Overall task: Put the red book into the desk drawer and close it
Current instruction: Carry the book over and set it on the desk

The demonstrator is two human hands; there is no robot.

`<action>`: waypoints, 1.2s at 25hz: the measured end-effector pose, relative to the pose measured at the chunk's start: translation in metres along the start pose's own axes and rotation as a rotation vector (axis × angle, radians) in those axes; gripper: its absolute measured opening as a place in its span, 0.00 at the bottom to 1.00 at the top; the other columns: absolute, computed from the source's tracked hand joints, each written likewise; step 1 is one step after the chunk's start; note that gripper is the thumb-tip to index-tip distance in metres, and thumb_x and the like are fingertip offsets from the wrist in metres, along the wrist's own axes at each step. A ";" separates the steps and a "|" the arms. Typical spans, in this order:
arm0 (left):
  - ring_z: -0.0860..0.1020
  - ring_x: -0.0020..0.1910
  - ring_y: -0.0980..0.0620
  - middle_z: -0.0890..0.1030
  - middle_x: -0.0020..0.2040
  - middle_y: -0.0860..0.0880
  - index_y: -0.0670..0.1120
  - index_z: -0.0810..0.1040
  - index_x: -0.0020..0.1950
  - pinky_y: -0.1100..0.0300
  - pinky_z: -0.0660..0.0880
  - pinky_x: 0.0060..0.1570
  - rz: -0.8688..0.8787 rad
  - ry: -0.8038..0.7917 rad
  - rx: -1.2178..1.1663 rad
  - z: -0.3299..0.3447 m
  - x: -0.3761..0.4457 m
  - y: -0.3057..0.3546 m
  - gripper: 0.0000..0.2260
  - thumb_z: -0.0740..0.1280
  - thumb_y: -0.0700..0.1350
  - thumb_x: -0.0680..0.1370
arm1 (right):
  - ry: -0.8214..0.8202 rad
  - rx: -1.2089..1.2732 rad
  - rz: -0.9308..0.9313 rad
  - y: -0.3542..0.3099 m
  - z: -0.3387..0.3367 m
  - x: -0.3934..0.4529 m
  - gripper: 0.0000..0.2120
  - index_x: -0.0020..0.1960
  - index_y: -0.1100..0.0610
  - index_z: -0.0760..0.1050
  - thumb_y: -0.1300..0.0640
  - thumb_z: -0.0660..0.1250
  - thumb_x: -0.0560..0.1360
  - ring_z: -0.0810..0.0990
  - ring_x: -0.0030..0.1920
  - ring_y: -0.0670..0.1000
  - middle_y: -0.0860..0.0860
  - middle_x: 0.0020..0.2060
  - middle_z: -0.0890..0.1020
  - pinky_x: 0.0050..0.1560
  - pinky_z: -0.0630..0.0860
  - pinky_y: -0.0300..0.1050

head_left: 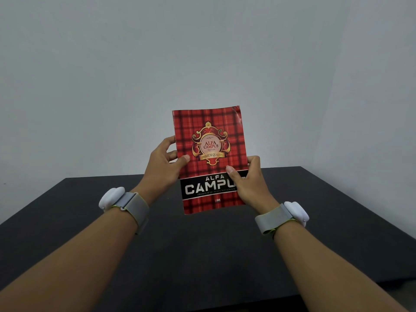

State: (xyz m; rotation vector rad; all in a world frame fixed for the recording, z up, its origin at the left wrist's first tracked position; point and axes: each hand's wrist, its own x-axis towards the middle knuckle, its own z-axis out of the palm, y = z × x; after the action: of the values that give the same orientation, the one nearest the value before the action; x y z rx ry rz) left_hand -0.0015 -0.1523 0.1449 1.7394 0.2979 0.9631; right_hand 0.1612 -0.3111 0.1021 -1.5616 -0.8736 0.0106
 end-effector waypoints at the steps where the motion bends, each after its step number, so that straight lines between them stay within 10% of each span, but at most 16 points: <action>1: 0.88 0.53 0.46 0.88 0.56 0.44 0.48 0.72 0.74 0.47 0.86 0.50 0.002 -0.003 -0.003 0.003 0.000 0.001 0.21 0.69 0.37 0.82 | 0.004 0.003 0.004 0.000 -0.003 -0.001 0.17 0.60 0.56 0.65 0.51 0.69 0.81 0.82 0.52 0.47 0.47 0.50 0.79 0.55 0.82 0.51; 30: 0.89 0.43 0.52 0.88 0.50 0.49 0.48 0.70 0.68 0.59 0.82 0.31 -0.028 -0.223 -0.022 0.224 -0.029 -0.014 0.17 0.71 0.40 0.82 | 0.243 -0.256 0.134 0.065 -0.217 -0.052 0.18 0.61 0.53 0.67 0.49 0.72 0.78 0.82 0.55 0.51 0.47 0.53 0.81 0.60 0.79 0.54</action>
State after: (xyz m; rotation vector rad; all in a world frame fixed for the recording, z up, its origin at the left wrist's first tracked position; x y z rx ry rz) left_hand 0.1452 -0.3174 0.0975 1.7993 0.1660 0.7407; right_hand 0.2621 -0.5183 0.0692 -1.8142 -0.5939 -0.1979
